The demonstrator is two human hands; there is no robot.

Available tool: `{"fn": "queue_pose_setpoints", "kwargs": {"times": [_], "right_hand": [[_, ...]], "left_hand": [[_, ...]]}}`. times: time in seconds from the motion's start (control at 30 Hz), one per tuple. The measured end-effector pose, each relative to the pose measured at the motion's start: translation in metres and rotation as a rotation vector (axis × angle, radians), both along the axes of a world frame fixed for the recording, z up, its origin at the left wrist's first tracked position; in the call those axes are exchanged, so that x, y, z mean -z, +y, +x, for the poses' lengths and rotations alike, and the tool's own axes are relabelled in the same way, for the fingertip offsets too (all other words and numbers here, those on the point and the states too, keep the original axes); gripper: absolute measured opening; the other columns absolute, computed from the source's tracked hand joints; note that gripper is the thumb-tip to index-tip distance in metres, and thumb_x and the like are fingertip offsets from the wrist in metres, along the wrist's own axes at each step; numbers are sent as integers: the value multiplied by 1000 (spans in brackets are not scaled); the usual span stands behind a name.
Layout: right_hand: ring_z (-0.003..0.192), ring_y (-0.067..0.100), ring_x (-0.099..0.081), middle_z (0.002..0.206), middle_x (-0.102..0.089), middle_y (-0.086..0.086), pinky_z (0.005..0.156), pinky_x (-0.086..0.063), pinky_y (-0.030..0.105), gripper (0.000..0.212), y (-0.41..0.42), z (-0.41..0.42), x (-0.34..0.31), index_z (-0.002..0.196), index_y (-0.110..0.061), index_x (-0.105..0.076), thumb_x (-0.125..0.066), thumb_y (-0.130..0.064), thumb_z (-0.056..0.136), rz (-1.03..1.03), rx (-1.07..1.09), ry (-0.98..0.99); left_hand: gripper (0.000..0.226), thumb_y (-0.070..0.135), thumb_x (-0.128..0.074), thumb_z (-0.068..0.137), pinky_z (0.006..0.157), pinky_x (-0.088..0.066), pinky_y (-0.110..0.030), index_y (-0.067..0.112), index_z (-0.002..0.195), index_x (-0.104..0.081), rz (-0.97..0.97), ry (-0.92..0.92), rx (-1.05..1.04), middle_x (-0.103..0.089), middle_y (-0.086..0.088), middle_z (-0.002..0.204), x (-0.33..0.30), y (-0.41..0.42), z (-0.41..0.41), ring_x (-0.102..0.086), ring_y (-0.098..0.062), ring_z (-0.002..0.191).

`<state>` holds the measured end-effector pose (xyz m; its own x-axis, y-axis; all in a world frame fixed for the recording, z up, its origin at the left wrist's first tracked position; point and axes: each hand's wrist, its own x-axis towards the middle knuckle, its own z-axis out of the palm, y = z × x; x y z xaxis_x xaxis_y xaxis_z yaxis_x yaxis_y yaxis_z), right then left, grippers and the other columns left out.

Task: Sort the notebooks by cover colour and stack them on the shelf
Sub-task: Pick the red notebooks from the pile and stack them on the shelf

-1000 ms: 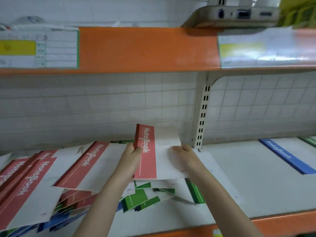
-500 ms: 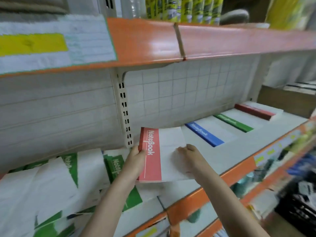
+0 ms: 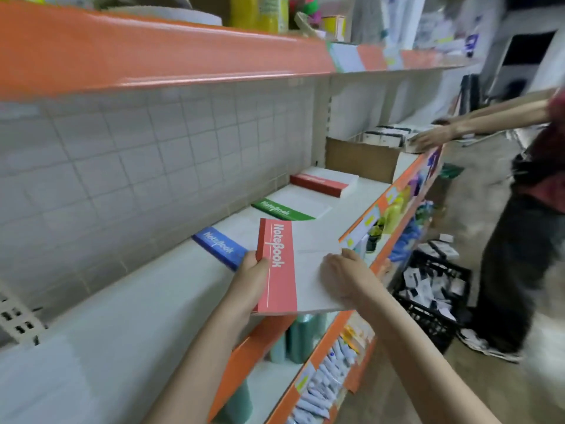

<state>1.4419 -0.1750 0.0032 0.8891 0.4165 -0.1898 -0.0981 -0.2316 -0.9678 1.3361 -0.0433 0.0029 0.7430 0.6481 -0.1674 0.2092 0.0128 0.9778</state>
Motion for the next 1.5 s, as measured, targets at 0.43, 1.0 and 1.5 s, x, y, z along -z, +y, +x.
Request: {"fn": "queue_pose_setpoints", "kwargs": {"times": [0.43, 1.0, 1.5], "right_hand": [[81, 23, -50, 94, -52, 15, 63, -36, 29, 28, -93, 124, 18, 111, 5, -50, -42, -14, 94, -75, 163, -10], [83, 23, -50, 99, -56, 21, 67, -36, 31, 22, -86, 300, 0, 103, -2, -52, -43, -19, 93, -107, 200, 2], [78, 18, -57, 92, -64, 5, 64, -40, 26, 20, 19, 404, -12, 107, -10, -60, -46, -17, 95, -78, -128, -46]], "left_hand": [[16, 21, -45, 99, 61, -51, -27, 12, 108, -54, -68, -21, 208, -67, -10, 98, 11, -77, 148, -66, -19, 77], [21, 36, -41, 100, 63, -53, -30, 26, 118, -46, -89, 2, 270, -66, -1, 105, 3, -67, 331, -67, -20, 88], [15, 24, -40, 100, 67, -51, -31, 24, 110, -51, -48, -79, -140, -65, 0, 100, 11, 13, 399, -65, -20, 88]]}}
